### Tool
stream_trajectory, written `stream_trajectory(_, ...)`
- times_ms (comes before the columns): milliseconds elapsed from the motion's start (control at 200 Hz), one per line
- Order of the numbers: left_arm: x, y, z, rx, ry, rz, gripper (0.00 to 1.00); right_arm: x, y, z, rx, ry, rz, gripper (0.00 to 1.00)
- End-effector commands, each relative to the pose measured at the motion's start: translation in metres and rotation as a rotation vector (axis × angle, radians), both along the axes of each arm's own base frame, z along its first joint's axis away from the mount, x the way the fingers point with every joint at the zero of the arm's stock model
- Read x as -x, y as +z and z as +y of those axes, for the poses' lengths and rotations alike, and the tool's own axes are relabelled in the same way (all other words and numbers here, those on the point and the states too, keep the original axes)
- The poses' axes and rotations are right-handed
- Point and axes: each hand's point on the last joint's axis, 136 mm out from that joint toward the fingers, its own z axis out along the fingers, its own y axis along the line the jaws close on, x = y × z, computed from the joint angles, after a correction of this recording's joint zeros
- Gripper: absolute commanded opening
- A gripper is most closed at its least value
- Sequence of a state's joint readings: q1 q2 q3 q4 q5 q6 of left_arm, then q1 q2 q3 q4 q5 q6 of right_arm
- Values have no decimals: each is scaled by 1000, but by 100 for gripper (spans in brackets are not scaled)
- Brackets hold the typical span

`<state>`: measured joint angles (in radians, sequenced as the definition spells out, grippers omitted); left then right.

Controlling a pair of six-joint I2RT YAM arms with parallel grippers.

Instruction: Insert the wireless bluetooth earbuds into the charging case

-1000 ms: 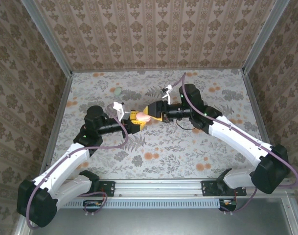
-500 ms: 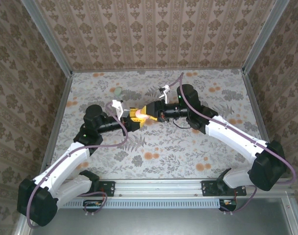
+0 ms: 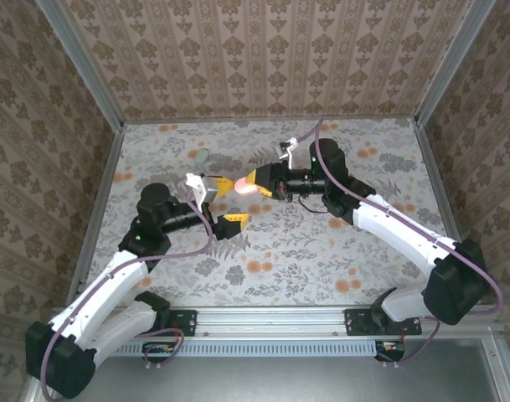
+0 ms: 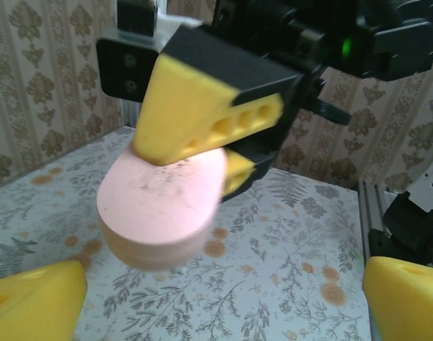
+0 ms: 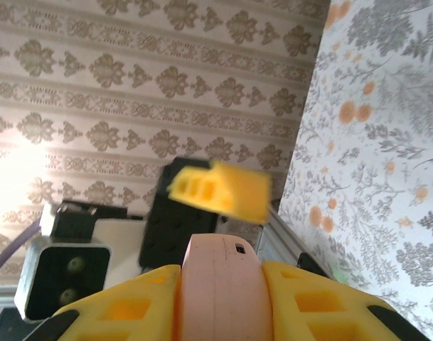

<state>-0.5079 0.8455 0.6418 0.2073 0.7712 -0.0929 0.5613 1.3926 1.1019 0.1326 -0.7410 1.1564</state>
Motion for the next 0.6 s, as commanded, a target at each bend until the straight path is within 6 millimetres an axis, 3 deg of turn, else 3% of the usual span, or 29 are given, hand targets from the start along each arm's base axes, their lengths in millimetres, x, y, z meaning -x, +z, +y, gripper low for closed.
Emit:
stream_trajectory(0,-10,-10,17,-35,120,20,100,-20,-20,-9,40,-45,26,30)
stream_trajectory(165,-37,-26,52,-78,356,111,100,-57,-63,-28,182,-113,25,30)
stream_trajectory(320,-63,-49,84,-101,537,307,100,-106,-117,-35,277,-145,52,31)
stream_trajectory(485,-74,-69,106,-90,628,445,100,-161,-171,-40,285,-139,129,29)
stream_trajectory(595,-80,-82,123,-91,705,496,100,-187,-198,-40,286,-130,168,30)
